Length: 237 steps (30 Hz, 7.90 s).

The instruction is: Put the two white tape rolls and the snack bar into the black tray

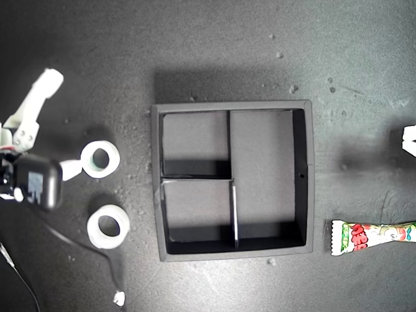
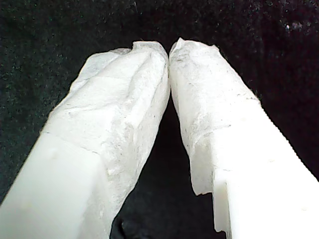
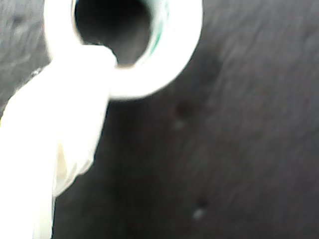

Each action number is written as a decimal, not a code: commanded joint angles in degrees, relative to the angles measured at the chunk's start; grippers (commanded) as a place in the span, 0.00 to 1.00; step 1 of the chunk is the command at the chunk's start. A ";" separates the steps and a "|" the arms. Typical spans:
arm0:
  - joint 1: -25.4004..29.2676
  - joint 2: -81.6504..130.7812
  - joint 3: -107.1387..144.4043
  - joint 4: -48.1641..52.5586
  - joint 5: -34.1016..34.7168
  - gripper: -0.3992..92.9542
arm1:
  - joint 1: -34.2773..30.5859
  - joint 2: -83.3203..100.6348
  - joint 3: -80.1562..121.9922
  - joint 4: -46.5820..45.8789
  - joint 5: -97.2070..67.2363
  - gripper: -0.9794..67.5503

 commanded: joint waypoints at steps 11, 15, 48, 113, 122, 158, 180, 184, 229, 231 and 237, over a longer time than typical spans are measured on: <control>4.92 2.46 -8.09 -7.91 27.69 0.32 | -1.58 0.35 0.70 -0.70 -1.93 0.01; 7.21 -4.75 -16.70 1.85 28.48 0.31 | 0.97 0.35 0.70 -0.97 -2.20 0.01; 12.74 -74.18 -45.88 -0.53 33.75 0.25 | 3.96 0.35 0.70 -0.35 -1.14 0.01; 5.71 -75.59 -41.22 -2.90 27.07 0.04 | -1.58 0.35 0.70 -5.19 31.38 0.01; 4.75 -70.14 -70.40 18.11 33.75 0.01 | 5.27 0.35 0.44 -19.25 8.44 0.01; 17.23 -156.45 -171.30 46.93 32.43 0.17 | -43.15 -44.47 -23.38 -39.73 31.03 0.28; 14.15 -105.56 -126.65 47.02 30.06 0.19 | -38.85 -43.33 -15.82 -34.63 37.35 0.01; 18.72 -100.90 -115.05 46.49 24.26 0.19 | -36.30 -39.81 -22.15 -25.31 45.97 0.01; 34.37 -103.89 -79.19 15.38 8.35 0.22 | -18.81 -41.22 -45.62 -23.73 -40.78 0.01; 33.57 -104.41 -77.87 13.80 8.44 0.22 | -19.78 -47.20 -49.92 -23.29 -44.30 0.01; 30.15 -108.02 -77.17 11.78 8.53 0.09 | -16.79 -73.12 -70.40 -18.54 -48.78 0.01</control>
